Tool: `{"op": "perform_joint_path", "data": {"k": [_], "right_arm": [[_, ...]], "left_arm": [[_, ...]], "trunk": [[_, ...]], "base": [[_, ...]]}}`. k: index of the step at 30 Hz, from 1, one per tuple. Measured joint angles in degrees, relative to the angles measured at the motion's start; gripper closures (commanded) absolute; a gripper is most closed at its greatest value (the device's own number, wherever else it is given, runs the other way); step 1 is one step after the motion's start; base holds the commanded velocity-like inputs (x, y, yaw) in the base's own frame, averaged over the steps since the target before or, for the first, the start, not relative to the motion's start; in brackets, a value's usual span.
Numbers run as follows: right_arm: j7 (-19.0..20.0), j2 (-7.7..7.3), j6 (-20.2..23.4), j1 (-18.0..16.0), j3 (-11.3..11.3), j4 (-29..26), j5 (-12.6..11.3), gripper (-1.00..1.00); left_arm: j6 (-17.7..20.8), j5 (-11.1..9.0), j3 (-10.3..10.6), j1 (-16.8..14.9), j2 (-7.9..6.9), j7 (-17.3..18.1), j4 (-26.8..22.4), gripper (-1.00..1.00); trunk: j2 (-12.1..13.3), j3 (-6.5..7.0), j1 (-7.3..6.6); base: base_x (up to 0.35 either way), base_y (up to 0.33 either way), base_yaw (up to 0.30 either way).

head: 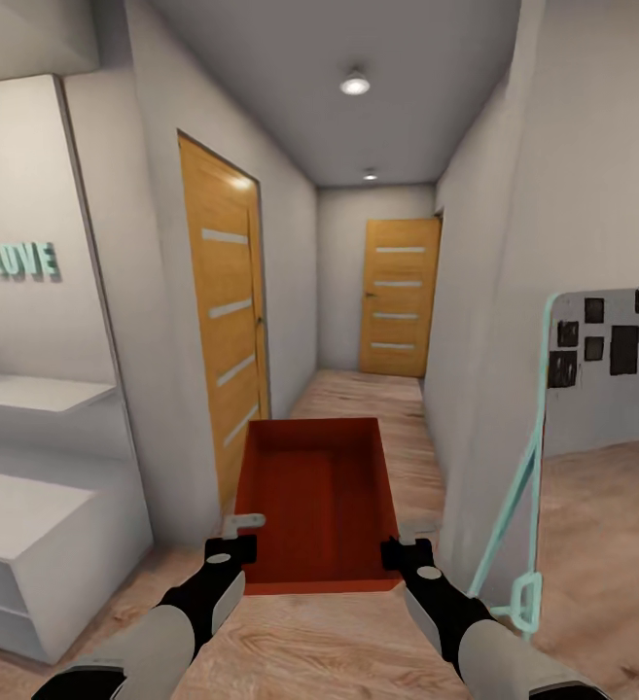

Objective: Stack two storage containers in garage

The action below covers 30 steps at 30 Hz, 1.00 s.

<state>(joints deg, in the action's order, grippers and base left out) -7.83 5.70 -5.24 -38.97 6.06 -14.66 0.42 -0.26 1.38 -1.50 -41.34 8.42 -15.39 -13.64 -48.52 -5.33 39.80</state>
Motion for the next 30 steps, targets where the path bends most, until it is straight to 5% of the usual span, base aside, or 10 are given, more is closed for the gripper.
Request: {"op": "perform_joint_path", "data": {"k": [13, 30], "right_arm": [[0.02, -0.02, -0.02, 0.01, 0.02, -0.01, 0.01, 1.0], [-0.06, 0.06, 0.03, 0.01, -0.06, -0.01, 0.01, 1.0]], "left_arm": [[-0.05, -0.02, 0.0, 0.0, 0.01, 0.01, 0.04, 1.0], [0.21, 0.01, 0.09, -0.01, -0.05, 0.0, -0.11, 1.0]], "trunk": [[0.0, 0.0, 0.0], [0.0, 0.0, 0.0]], "base": [[0.303, 0.221, -0.021], [0.305, 0.194, -0.269]]}}
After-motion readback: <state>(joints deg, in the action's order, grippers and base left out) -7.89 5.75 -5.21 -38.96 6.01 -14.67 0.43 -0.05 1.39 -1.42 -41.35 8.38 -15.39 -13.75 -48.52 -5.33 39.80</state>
